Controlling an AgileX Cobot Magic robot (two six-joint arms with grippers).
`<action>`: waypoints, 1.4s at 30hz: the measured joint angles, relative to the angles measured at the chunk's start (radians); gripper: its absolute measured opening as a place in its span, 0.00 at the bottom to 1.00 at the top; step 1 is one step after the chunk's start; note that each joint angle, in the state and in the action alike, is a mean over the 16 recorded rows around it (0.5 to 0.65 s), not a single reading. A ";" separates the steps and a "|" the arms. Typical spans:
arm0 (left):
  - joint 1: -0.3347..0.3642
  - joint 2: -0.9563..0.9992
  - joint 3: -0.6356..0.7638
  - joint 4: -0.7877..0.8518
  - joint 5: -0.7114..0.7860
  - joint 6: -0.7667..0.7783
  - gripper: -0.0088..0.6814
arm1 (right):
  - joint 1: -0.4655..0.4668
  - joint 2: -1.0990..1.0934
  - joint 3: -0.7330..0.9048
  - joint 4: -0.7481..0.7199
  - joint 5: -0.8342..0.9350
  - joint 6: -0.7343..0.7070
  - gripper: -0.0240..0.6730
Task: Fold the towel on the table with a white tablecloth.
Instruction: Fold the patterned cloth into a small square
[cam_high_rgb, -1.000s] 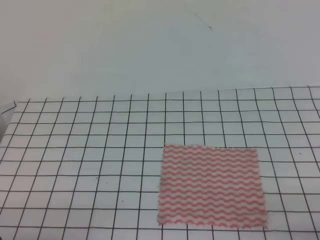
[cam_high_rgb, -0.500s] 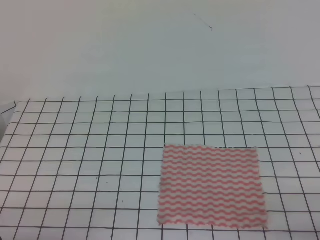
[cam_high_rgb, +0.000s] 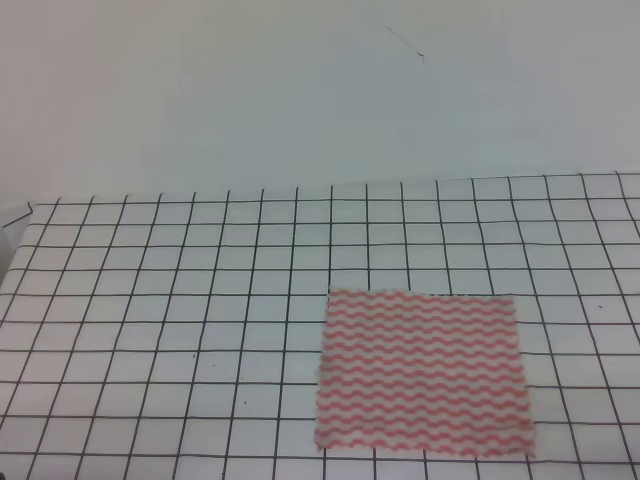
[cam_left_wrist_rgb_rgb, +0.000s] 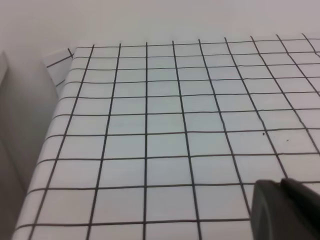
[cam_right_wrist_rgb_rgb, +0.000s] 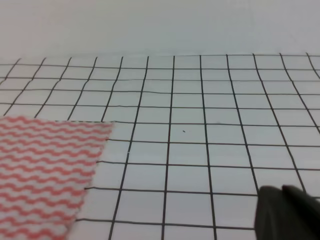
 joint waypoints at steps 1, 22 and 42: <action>0.000 0.000 0.000 -0.014 -0.001 0.000 0.01 | 0.000 0.000 0.000 0.018 -0.004 0.000 0.03; 0.000 0.000 0.000 -0.916 -0.074 -0.002 0.01 | 0.000 0.002 -0.001 0.884 -0.087 -0.066 0.03; 0.000 0.000 -0.013 -1.146 -0.018 0.140 0.01 | 0.000 0.002 -0.017 1.143 -0.023 -0.353 0.03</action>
